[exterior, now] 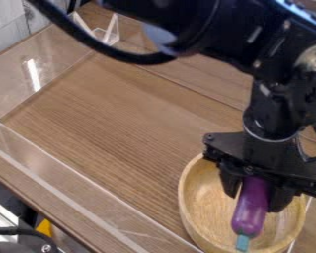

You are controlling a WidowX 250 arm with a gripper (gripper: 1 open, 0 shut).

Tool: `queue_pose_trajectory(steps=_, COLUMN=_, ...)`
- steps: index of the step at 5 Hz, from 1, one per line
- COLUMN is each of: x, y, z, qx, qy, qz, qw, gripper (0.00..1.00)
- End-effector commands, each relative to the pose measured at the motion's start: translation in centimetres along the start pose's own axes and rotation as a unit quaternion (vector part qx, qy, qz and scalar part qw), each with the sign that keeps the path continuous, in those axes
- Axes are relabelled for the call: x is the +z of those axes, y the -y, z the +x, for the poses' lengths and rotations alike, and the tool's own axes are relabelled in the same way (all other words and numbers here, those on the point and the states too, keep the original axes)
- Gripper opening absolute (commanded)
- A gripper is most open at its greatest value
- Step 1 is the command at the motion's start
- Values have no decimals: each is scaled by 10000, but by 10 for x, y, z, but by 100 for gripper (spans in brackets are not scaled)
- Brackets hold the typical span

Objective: Put the purple eggplant in the brown bowl

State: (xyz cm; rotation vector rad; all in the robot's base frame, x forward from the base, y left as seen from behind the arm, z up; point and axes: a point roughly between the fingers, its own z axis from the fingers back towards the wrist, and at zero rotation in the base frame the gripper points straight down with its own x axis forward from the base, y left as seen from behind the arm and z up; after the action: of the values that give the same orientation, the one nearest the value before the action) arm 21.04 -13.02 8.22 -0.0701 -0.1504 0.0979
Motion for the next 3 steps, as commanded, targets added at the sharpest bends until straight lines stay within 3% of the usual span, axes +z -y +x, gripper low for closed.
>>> queue_pose_trajectory(steps=1, x=0, y=0, z=9, qx=-18, qy=109, qz=-186, qw=9998, gripper=0)
queue_pose_trajectory(steps=3, x=-6, y=-4, z=12, qx=-6, qy=53, qz=-280, qw=9996, gripper=0)
